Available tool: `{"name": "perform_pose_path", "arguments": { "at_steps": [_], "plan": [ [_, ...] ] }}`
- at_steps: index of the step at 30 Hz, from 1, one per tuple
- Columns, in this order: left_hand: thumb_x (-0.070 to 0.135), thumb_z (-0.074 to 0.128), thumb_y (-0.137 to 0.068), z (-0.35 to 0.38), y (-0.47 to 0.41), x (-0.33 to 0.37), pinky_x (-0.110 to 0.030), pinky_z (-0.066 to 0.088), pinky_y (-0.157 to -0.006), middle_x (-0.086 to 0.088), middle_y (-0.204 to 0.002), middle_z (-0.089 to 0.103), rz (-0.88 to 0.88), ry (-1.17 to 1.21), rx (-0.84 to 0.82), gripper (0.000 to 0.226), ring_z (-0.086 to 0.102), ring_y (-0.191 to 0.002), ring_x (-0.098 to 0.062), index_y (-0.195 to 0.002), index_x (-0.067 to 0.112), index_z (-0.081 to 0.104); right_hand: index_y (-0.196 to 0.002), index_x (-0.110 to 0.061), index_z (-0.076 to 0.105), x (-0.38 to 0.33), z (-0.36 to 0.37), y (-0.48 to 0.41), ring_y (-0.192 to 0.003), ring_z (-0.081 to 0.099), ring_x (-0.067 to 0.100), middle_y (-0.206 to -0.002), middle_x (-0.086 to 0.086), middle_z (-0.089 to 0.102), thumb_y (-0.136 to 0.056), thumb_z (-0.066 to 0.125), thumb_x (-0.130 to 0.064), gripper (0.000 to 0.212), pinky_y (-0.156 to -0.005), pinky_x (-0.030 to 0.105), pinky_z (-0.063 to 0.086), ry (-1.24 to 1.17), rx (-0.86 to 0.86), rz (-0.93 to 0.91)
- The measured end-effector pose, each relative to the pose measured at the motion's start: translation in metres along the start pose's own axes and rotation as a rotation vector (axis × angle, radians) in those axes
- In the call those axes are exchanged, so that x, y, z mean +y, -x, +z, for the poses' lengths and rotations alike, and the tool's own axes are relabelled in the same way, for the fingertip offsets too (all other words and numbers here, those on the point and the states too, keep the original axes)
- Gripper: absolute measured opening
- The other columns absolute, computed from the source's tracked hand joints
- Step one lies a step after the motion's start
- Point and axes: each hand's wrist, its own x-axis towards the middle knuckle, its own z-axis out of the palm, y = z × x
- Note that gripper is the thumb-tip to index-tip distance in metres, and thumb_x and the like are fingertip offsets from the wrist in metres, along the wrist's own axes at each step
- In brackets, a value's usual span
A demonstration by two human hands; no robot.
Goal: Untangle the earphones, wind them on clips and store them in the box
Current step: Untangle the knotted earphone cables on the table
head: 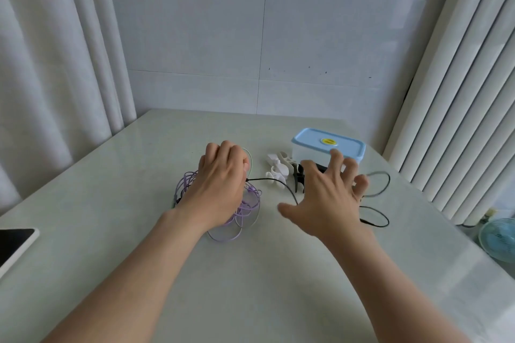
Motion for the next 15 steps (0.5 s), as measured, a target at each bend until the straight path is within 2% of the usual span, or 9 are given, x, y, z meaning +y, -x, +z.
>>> {"name": "perform_pose_path", "arguments": {
  "at_steps": [3,5,7,10,13,15],
  "plan": [
    [0.023,0.032,-0.099,-0.002,-0.001,0.001,-0.047,0.042,-0.087,0.0,-0.114,0.05,-0.025,0.055,-0.063,0.023,0.036,-0.098,-0.026,-0.106,0.017,0.053,-0.133,-0.038,0.049,-0.007,-0.003,0.003,-0.117,0.031,0.028,-0.121,-0.001,0.033,-0.058,0.068,-0.089,0.093,-0.098,0.041,0.026,-0.105,-0.027,-0.085],
    [0.025,0.026,-0.088,-0.007,-0.002,0.005,-0.043,0.039,-0.092,0.003,-0.117,0.049,-0.071,0.124,-0.094,0.034,0.035,-0.102,-0.024,-0.111,0.017,0.05,-0.139,-0.042,0.046,-0.013,-0.003,0.006,-0.116,0.032,0.024,-0.119,-0.005,0.035,-0.059,0.067,-0.088,0.095,-0.1,0.038,0.026,-0.202,-0.014,-0.154],
    [0.013,0.036,-0.08,-0.011,-0.002,0.008,-0.041,0.038,-0.096,0.005,-0.121,0.047,-0.101,0.219,-0.134,0.037,0.034,-0.106,-0.022,-0.116,0.018,0.045,-0.141,-0.043,0.046,-0.019,-0.002,0.008,-0.12,0.033,0.021,-0.123,-0.008,0.039,-0.07,0.067,-0.077,0.081,-0.1,0.035,0.024,-0.338,-0.015,-0.207],
    [-0.01,0.043,-0.069,-0.017,-0.002,0.013,-0.038,0.039,-0.097,0.005,-0.131,0.042,-0.085,0.279,-0.194,0.063,0.034,-0.111,-0.021,-0.126,0.018,0.041,-0.134,-0.04,0.055,-0.024,-0.002,0.009,-0.12,0.042,0.013,-0.123,-0.012,0.049,-0.08,0.056,-0.059,0.058,-0.102,0.034,0.03,-0.511,-0.015,-0.284],
    [-0.02,0.04,-0.066,-0.02,-0.002,0.014,-0.03,0.041,-0.092,0.008,-0.136,0.037,-0.086,0.302,-0.177,0.08,0.034,-0.116,-0.017,-0.133,0.024,0.039,-0.123,-0.03,0.067,-0.025,0.0,0.006,-0.1,0.059,0.005,-0.107,-0.012,0.063,-0.087,0.054,-0.035,0.039,-0.088,0.022,0.043,-0.679,0.001,-0.321],
    [-0.022,0.041,-0.07,-0.022,-0.003,0.017,-0.023,0.043,-0.087,0.01,-0.136,0.034,-0.09,0.347,-0.142,0.083,0.04,-0.117,-0.012,-0.135,0.03,0.039,-0.123,-0.026,0.07,-0.024,0.004,0.004,-0.093,0.062,0.006,-0.103,-0.011,0.069,-0.092,0.059,-0.017,0.034,-0.082,0.015,0.044,-0.648,0.045,-0.349]
  ]
}}
